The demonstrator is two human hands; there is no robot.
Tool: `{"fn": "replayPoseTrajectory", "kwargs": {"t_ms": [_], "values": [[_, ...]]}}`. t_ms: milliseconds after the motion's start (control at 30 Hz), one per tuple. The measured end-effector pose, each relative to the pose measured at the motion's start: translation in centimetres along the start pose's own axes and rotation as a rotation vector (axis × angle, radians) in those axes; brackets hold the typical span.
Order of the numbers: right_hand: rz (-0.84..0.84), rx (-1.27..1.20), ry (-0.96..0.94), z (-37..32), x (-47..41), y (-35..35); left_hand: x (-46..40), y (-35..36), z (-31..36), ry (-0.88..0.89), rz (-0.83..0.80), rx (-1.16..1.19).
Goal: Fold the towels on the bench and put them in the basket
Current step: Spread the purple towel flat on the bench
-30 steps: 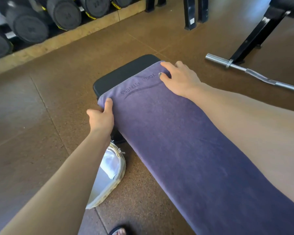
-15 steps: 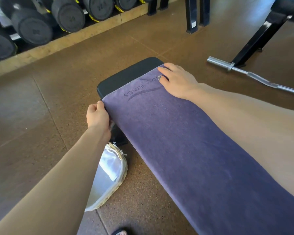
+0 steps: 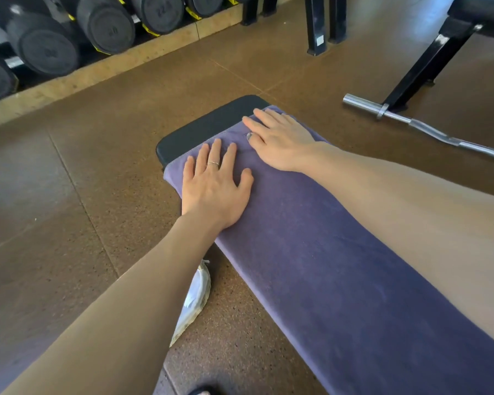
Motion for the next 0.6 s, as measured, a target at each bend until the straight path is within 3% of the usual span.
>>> {"fn": "replayPoseTrajectory", "kwargs": {"t_ms": [167,300,600], "values": [[-0.1,-0.065,0.148,1.9,-1.1,-0.6,0.1,-0.2,0.1,-0.029,-0.03,-0.044],[-0.023,-0.065,0.16,2.1,-0.7,-0.9,0.3,-0.2,0.3,-0.033,-0.032,-0.059],[-0.075,-0.014,0.195,2.5,-1.6,-0.4,0.2,-0.2,0.2,-0.049,-0.025,-0.07]]}}
Point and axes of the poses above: each hand's wrist, its own x-axis away from the middle knuckle, its own y-axis out of the palm, z = x × y, the point moved 7 cm from there along -x, towards the middle knuckle, and after that the axes turned 13 degrees about y, right-handed, at the moved point
